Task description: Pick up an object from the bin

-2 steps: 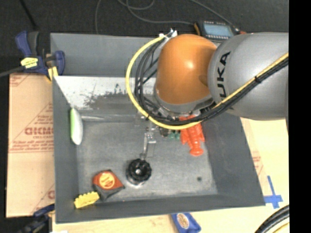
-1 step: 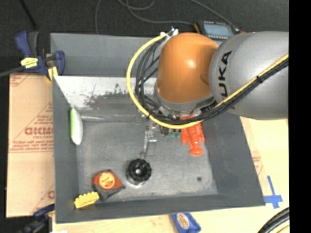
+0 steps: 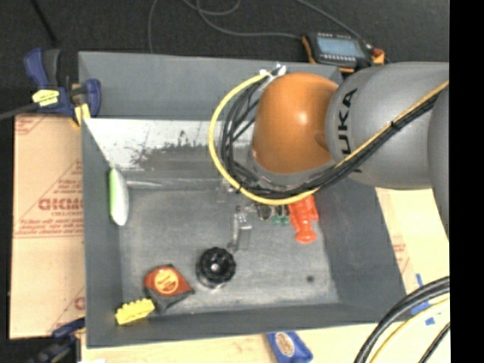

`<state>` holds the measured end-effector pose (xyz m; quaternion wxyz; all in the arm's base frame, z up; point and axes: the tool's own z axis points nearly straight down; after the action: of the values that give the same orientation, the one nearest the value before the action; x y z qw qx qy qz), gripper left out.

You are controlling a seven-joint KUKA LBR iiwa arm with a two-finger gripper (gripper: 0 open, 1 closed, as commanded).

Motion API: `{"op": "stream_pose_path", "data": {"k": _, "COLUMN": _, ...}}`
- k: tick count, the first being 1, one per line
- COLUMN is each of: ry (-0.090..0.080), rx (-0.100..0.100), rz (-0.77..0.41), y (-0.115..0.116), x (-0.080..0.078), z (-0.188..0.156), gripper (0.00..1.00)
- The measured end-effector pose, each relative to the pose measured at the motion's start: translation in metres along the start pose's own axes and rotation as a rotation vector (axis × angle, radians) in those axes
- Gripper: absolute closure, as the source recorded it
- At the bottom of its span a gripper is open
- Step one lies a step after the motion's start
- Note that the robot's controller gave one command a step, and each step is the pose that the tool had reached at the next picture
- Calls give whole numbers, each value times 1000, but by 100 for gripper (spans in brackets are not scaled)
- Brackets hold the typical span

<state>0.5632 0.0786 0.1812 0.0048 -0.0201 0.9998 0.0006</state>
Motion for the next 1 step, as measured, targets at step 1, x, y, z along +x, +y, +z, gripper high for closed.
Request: {"op": "stream_pose_path", "data": {"k": 1, "ry": 2, "rx": 2, "rz": -123, "y": -6, "x": -9, "z": 68, "gripper": 0}}
